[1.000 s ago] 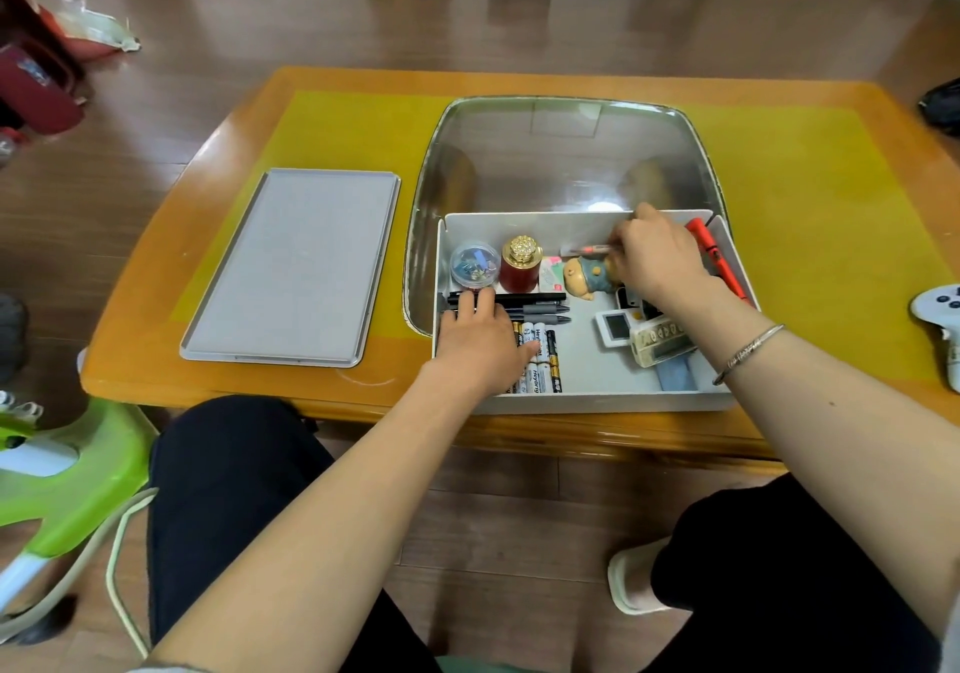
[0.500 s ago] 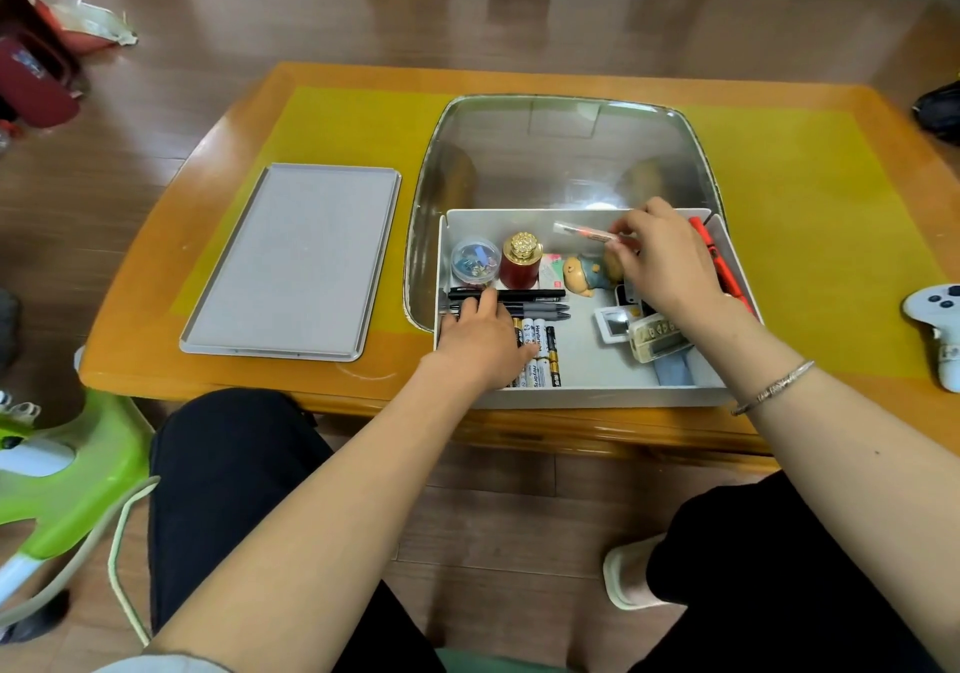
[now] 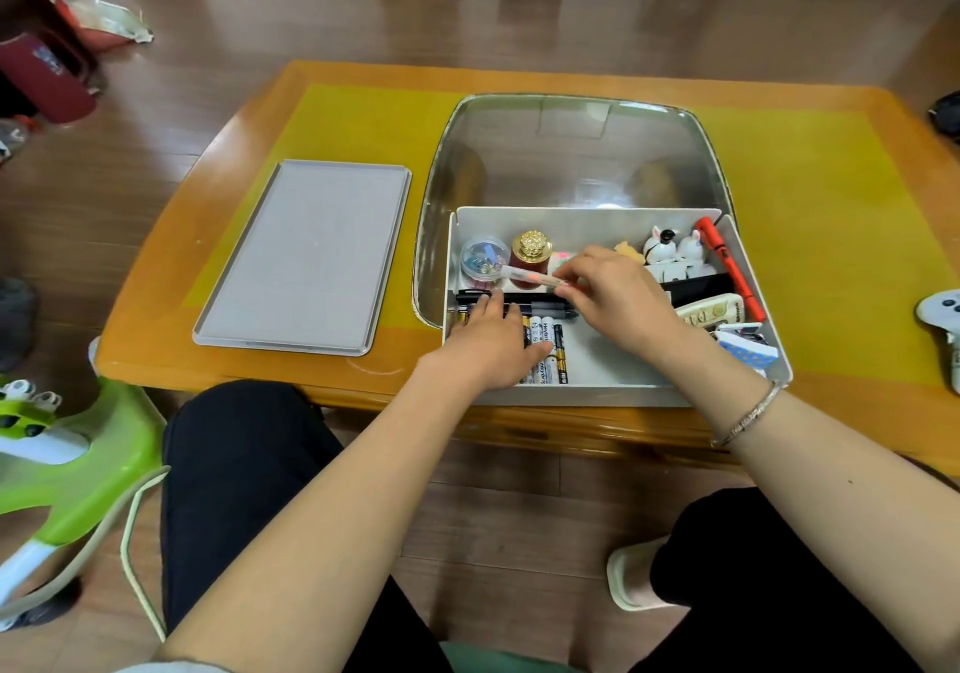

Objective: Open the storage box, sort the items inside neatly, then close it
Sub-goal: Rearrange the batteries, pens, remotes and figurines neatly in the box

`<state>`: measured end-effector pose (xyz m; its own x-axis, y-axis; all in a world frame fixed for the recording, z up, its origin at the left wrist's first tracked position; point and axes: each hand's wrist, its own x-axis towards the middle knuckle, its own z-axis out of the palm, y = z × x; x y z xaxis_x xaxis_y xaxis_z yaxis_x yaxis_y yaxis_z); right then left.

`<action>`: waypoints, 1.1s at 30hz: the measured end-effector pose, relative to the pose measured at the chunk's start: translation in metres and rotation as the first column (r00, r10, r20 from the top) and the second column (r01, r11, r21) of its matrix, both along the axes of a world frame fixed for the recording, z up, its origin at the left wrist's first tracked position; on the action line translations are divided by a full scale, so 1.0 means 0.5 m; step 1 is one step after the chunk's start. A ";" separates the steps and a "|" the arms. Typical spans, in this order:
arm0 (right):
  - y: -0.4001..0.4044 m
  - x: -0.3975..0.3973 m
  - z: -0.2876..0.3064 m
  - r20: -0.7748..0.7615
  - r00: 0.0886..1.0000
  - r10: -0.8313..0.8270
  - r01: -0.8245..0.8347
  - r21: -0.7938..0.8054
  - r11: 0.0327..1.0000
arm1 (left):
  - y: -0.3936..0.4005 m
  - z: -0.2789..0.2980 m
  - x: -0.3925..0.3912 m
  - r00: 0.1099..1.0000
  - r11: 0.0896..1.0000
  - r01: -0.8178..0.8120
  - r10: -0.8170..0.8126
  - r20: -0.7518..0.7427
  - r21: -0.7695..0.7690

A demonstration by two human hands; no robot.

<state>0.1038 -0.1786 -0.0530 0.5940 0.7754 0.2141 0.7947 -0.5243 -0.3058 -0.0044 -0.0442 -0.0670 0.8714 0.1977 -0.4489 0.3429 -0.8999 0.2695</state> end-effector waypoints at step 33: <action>0.081 -0.005 -0.034 -0.059 0.993 0.101 -0.112 -0.229 0.967 | -0.014 0.013 -0.021 0.990 0.997 -0.009 -0.002 -0.138 -0.077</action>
<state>0.1014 -0.1379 -0.0700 0.5107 0.8598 -0.0046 0.8375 -0.4986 -0.2235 -0.0149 -0.0509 -0.0604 0.7996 0.1609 -0.5785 0.3849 -0.8769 0.2880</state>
